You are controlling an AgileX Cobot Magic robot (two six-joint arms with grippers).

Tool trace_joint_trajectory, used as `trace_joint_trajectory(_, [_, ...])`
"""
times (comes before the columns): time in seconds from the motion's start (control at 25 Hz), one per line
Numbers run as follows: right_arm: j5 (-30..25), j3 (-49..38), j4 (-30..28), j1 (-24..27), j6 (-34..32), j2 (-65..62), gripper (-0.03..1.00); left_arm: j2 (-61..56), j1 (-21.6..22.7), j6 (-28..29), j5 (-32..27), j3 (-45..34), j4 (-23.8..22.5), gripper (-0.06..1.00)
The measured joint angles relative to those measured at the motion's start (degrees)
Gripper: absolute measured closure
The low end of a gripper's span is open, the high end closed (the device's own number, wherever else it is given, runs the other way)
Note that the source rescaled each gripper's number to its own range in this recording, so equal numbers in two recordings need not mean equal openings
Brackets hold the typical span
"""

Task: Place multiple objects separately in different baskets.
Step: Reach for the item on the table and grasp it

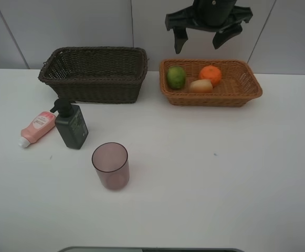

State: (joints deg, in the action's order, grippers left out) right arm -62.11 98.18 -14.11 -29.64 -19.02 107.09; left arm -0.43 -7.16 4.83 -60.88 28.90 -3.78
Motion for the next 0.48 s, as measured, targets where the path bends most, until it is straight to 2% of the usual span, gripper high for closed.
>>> trace_joint_trajectory(0.16, [1.2,-6.9,0.0,-0.3,0.2,-7.4,0.16,0.0,0.0,0.0,0.0,0.0,0.0,-0.05])
trace_joint_trajectory(0.48, [9.3,-28.4,-0.1,-0.3,0.0,-27.5,0.16,0.0,0.0,0.0,0.0,0.0,0.0,-0.05])
